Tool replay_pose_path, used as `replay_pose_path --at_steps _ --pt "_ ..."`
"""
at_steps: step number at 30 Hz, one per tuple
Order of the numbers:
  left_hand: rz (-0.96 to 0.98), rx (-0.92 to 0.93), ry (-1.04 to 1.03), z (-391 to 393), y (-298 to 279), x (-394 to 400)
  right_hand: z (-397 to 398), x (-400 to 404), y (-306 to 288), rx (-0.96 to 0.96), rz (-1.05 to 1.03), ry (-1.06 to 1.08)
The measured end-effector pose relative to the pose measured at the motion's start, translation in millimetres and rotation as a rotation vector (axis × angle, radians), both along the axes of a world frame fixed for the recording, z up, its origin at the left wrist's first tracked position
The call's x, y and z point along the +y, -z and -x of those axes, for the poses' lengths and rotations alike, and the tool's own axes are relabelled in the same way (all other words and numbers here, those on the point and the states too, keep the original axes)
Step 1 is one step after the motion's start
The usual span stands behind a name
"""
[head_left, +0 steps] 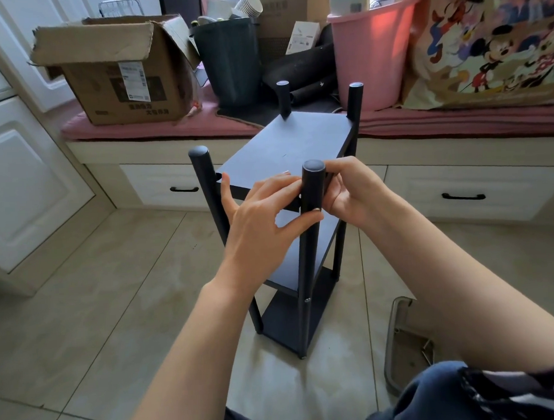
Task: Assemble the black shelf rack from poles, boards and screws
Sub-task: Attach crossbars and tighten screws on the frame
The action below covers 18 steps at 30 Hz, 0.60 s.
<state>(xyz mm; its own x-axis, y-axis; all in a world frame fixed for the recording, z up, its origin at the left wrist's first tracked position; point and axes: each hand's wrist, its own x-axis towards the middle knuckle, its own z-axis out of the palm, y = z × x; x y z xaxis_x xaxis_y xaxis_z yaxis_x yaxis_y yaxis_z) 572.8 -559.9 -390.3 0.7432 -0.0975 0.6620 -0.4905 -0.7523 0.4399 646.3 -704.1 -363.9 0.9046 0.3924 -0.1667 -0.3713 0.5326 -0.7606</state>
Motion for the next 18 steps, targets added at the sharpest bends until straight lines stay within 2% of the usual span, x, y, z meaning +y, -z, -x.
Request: replay_pose_path --at_steps 4,18 --pt "-0.029 0.000 0.000 0 0 -1 -3 1 0 0.019 0.010 0.038" --pt "0.121 0.059 0.038 -5 -1 -8 -15 8 2 0.073 0.122 0.137"
